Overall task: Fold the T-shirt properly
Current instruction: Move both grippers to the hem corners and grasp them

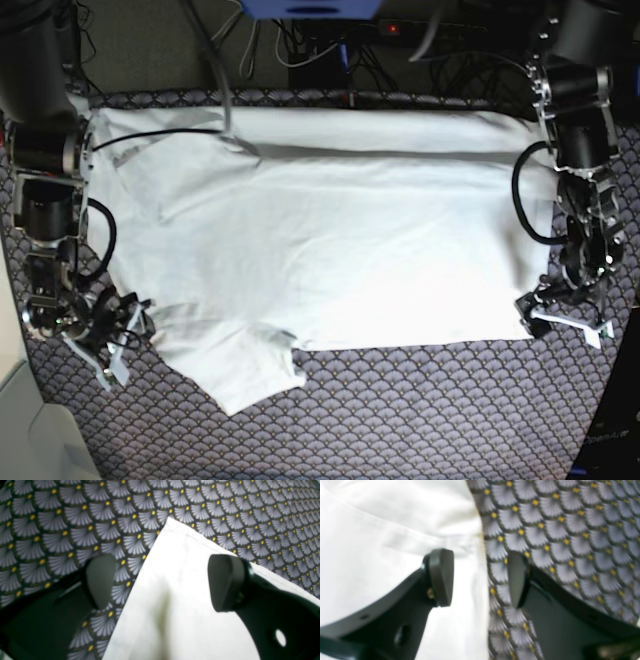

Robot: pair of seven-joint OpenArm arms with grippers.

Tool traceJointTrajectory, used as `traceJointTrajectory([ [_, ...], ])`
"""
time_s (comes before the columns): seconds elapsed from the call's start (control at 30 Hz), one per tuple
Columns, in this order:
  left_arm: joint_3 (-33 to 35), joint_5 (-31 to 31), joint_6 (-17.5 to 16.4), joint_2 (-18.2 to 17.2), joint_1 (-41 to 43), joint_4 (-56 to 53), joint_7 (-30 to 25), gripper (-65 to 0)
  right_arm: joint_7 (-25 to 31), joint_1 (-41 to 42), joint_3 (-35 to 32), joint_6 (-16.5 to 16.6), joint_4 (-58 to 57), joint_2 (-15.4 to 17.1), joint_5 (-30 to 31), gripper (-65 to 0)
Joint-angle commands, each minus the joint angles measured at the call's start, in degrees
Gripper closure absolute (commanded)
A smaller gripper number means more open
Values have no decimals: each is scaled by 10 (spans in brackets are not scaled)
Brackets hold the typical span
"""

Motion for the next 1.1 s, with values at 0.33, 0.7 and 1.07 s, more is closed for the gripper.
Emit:
traceJointTrajectory([
  [0.33,-1,-4,-4,-11,-22,9,-15,-564,81,16,-32,-1,-12,8,6,-347],
  [0.7,-1,-5,-5,-10,-11,10,-14,-564,166,30,-33,-48,-109,6,6,-348],
  [1.07,-1,-5,-4,-13,-11,3,-18,-565,183,16,-33,-48,-132,-3,5,-323],
])
